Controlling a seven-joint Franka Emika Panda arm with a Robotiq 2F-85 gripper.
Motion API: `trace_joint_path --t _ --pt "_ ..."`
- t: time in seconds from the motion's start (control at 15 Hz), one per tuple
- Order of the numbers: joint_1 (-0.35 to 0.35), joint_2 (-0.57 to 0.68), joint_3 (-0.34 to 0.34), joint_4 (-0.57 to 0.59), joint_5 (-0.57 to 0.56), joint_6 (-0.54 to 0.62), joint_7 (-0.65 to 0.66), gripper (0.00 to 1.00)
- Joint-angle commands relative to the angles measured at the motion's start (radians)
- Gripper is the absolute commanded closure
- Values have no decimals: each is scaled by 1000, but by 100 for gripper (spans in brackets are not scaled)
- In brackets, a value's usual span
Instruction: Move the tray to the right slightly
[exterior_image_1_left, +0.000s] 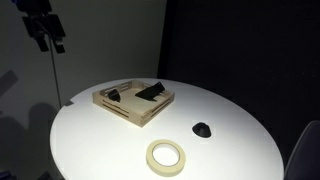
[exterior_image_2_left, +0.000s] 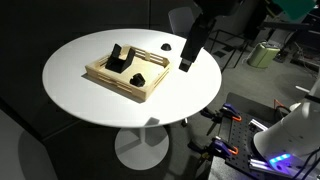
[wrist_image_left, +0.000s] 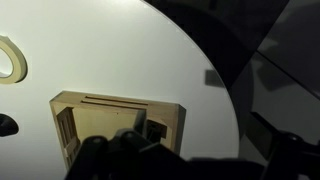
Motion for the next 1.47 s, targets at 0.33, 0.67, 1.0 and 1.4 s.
trace_joint_path --t 0.33,0.67,1.0,1.4 --pt "0 38 -54 43 -24 -2 -35 0" --pt "-22 91 -120 92 -25 27 -70 0" --pt "-46 209 -185 174 -15 94 -128 0" --pt "-67 319 -245 244 -27 86 -248 0"
